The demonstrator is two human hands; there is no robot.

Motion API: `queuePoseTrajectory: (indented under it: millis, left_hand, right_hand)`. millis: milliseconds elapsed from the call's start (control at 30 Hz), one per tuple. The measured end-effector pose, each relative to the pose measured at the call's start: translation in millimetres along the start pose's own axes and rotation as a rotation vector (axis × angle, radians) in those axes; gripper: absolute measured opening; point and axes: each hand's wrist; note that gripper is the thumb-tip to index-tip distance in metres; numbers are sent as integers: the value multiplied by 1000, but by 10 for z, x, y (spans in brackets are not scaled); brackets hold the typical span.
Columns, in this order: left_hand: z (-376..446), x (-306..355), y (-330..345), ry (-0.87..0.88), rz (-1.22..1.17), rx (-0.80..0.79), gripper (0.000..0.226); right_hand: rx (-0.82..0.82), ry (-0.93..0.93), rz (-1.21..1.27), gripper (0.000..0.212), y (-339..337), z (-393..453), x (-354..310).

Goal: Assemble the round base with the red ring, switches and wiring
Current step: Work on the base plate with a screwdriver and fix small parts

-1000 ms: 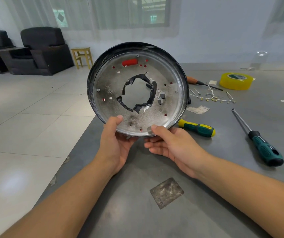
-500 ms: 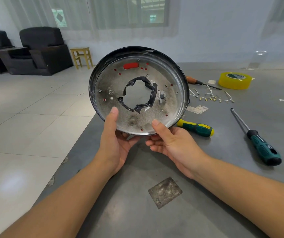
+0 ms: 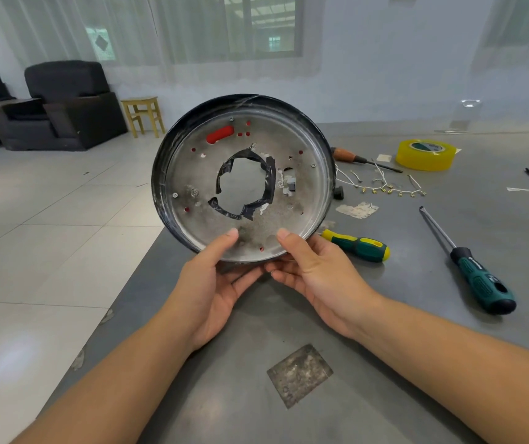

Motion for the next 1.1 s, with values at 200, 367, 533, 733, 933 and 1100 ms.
queuePoseTrajectory:
  millis: [200,367,533,733,933,1100]
  left_hand:
    - [62,7,-8,97,-5,164,26]
    - [95,31,-49,167,-52,267,25]
    - [141,30,-86,162,-97,274,13]
    - [167,23,-86,162,-86,268,17]
    - [173,19,-87,173,-81,266,20]
    - [203,-3,-119,171,-54,248,20]
  right_hand:
    - [-78,17,-131,59,1,2,-7]
    - [-24,119,-280,51,-11,-4,-93]
    - [31,10,-550,28,-230,61,-433]
    - [470,-186,-871,7,-914,480,-795]
    - [645,20,-1192,19,-1405,964,-823]
    - [703,93,-1222,34,-1530,1134,-786]
Point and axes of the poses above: each hand's wrist, its own z-axis towards the middle knuckle, its own y-axis out of the palm, x = y × z, and after that the axes turned 3 degrees about -x, right-handed
